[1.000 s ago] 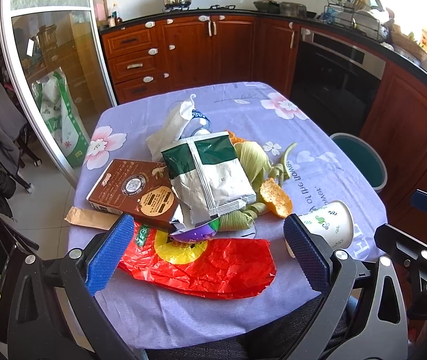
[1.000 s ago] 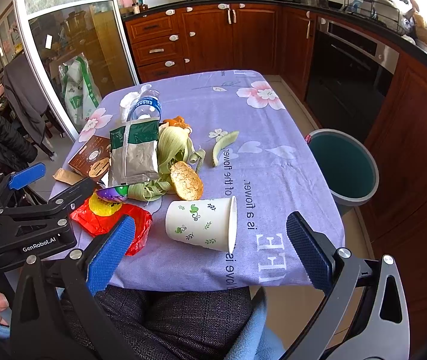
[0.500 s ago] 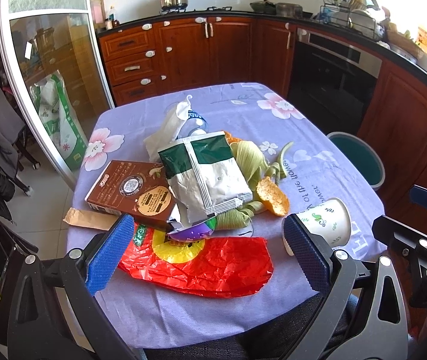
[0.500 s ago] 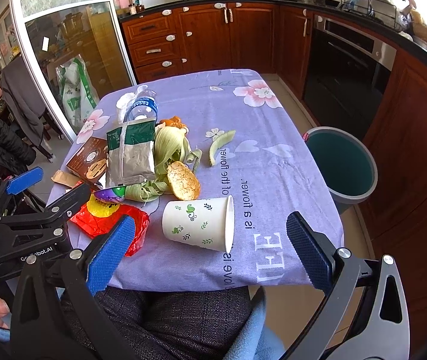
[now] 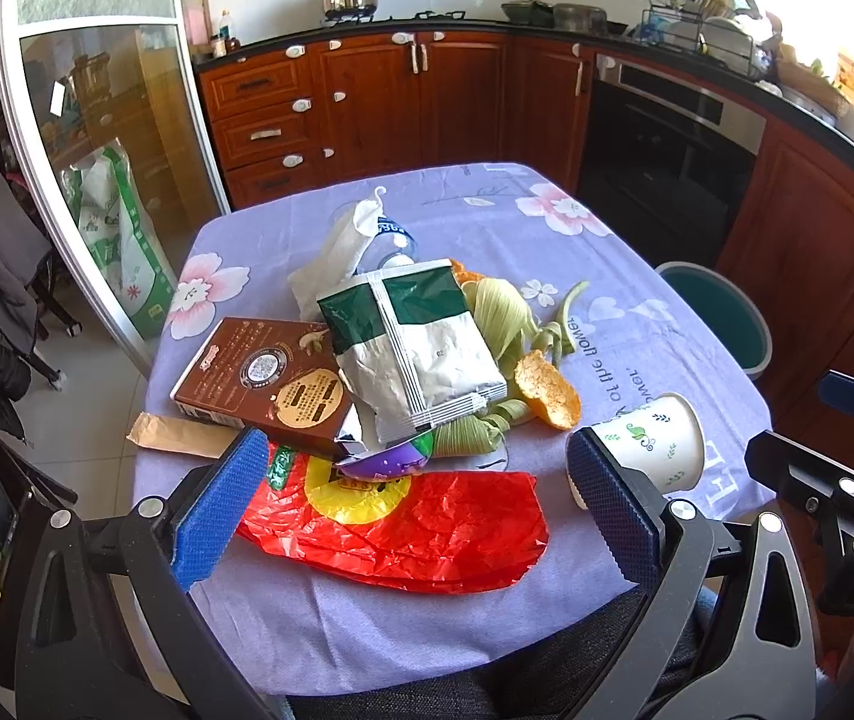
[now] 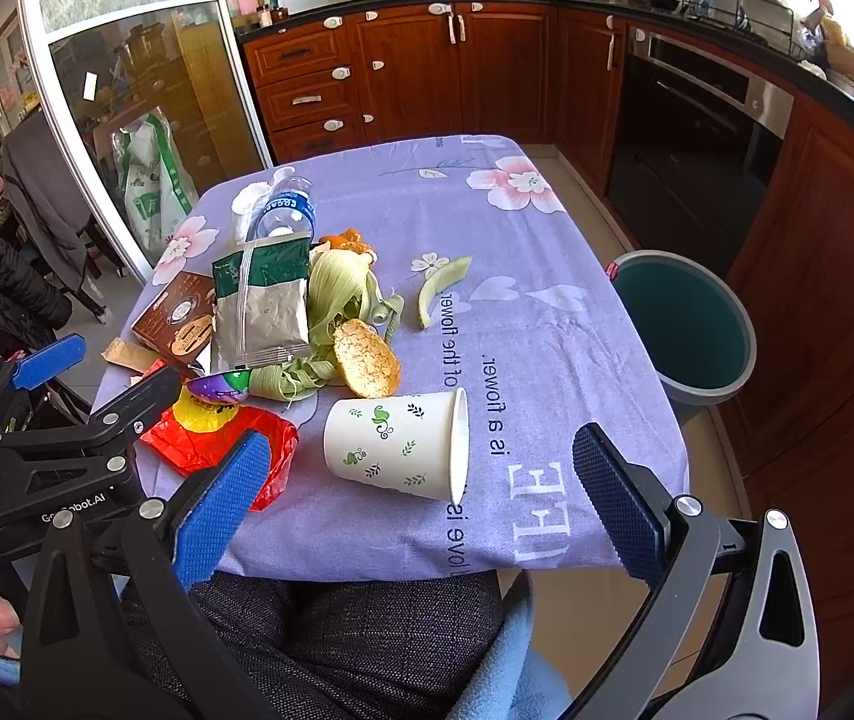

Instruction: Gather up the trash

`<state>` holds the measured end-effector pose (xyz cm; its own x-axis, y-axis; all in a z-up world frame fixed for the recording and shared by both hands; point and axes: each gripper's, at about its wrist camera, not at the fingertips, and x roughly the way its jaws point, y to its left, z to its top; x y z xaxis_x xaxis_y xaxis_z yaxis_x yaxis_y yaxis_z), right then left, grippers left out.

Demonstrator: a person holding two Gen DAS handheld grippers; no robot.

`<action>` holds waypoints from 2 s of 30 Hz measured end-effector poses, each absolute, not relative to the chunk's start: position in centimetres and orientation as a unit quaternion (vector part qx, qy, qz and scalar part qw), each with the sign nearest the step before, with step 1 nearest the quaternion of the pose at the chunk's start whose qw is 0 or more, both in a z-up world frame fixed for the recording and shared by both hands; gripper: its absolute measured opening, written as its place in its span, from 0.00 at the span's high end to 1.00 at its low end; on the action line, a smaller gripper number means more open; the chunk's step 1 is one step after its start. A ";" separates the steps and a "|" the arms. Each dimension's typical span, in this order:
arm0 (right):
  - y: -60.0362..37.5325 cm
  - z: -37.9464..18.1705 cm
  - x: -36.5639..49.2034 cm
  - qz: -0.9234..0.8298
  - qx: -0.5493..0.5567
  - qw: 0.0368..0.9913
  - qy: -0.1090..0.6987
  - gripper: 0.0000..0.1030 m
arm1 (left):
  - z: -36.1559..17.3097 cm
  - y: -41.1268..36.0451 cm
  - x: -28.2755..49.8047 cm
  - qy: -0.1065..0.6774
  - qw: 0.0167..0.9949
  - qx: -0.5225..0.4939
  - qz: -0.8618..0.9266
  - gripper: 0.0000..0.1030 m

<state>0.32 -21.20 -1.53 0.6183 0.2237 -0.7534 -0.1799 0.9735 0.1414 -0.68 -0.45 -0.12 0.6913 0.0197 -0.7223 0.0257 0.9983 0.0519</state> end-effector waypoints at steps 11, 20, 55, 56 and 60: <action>-21.3 -1.6 0.4 0.111 0.027 0.899 0.422 0.06 | -0.2 -0.5 -0.6 0.393 0.919 0.029 -0.002 0.04; -21.4 -1.6 0.4 0.110 0.028 0.899 0.424 0.06 | -0.2 -0.4 -0.7 0.393 0.919 0.029 -0.002 0.04; -23.2 -10.1 5.2 0.227 0.109 0.822 0.511 0.34 | -7.2 3.3 -0.2 0.486 0.867 0.020 -0.109 0.04; -23.0 -10.4 5.5 0.235 0.111 0.818 0.513 0.35 | -7.3 3.9 -0.1 0.489 0.866 0.014 -0.106 0.04; -21.5 -10.8 5.8 0.264 0.111 0.805 0.520 0.49 | -7.6 6.6 -0.1 0.493 0.867 0.002 -0.075 0.04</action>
<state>5.76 -21.53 -10.81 0.3203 0.5400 -0.7783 -0.3098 0.8361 0.4526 -0.07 6.64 -7.61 0.5027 -0.1272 -0.8551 0.1313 0.9889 -0.0699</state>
